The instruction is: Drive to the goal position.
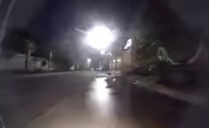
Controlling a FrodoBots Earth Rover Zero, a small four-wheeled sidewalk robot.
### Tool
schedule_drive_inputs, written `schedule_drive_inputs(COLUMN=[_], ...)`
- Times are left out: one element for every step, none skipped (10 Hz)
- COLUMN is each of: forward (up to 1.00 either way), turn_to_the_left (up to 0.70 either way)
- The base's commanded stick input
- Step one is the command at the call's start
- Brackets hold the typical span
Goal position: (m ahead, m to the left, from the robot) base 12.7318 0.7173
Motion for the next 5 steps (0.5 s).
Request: schedule_drive_inputs(forward=[0.7, 0.7, 0.7, 0.7, 0.7], turn_to_the_left=[0.0, 0.0, 0.0, 0.0, 0.0])
